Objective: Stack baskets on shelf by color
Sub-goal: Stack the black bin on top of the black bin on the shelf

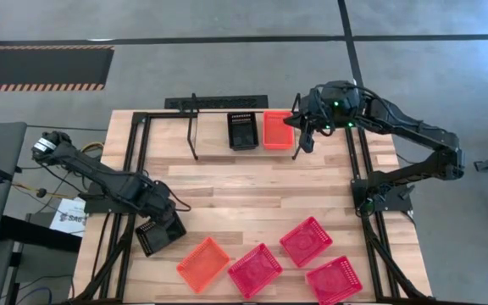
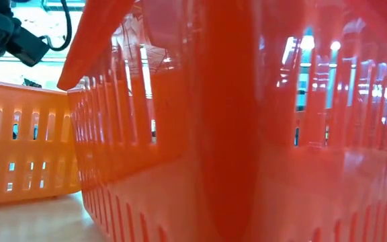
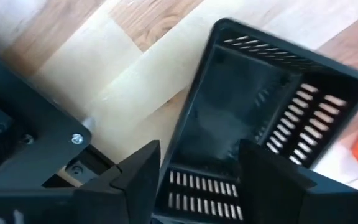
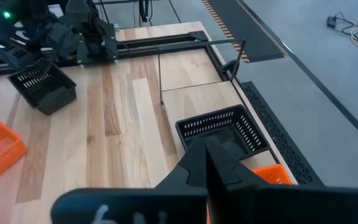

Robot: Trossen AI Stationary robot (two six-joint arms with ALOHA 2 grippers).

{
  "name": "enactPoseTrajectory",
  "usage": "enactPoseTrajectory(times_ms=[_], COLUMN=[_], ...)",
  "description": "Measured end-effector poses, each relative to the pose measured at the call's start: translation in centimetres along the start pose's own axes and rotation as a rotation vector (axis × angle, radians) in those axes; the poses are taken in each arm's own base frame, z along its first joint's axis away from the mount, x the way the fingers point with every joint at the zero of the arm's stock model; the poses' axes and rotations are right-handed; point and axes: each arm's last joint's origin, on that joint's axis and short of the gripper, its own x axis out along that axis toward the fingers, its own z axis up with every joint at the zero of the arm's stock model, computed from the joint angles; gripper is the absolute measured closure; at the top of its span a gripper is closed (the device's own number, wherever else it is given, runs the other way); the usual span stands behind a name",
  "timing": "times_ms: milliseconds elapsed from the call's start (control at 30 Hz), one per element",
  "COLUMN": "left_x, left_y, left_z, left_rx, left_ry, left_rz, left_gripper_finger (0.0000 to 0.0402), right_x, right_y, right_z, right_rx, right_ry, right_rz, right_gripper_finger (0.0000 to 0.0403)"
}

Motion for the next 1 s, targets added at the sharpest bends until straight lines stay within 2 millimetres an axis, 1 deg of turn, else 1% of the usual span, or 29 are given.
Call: enactPoseTrajectory(times_ms=[267, 533, 633, 700, 733, 800, 867, 900, 1000], left_x=[2.2, 4.3, 5.2, 5.7, 5.8, 5.8, 5.8, 5.8, 5.7], left_y=[1.0, 0.6, 0.6, 0.6, 0.6, 0.6, 0.7, 0.7, 0.5], left_z=[0.0, 0.4, 0.5, 0.5, 0.5, 0.6, 0.8, 0.9, 1.5], left_rx=[-0.026, -0.016, -0.014, -0.050, -0.076, -0.117, -0.144, -0.152, -0.176], left_ry=[0.012, -0.015, -0.002, 0.035, 0.061, 0.103, 0.114, 0.109, 0.037], left_rz=[0.045, -0.078, -0.126, -0.159, -0.169, -0.181, -0.185, -0.188, -0.207], left_gripper_finger=[0.0187, 0.0188, 0.0198, 0.0220, 0.0238, 0.0290, 0.0358, 0.0379, 0.0395], right_x=[0.0, 0.0, 0.0, 0.0, 0.0, 0.0, 0.0, 0.0, 0.0], right_y=[0.0, 0.0, 0.0, 0.0, 0.0, 0.0, 0.0, 0.0, 0.0], right_z=[0.0, 0.0, 0.0, 0.0, 0.0, 0.0, 0.0, 0.0, 0.0], right_rx=[0.000, -0.005, -0.008, -0.008, -0.009, -0.011, -0.011, -0.011, -0.011], right_ry=[0.000, 0.000, 0.000, 0.000, 0.000, 0.000, 0.000, 0.000, 0.000], right_rz=[0.000, 0.000, 0.000, 0.001, 0.000, 0.001, 0.001, 0.001, 0.001], right_gripper_finger=[0.0397, 0.0398, 0.0397, 0.0397, 0.0398, 0.0398, 0.0397, 0.0397, 0.0397])
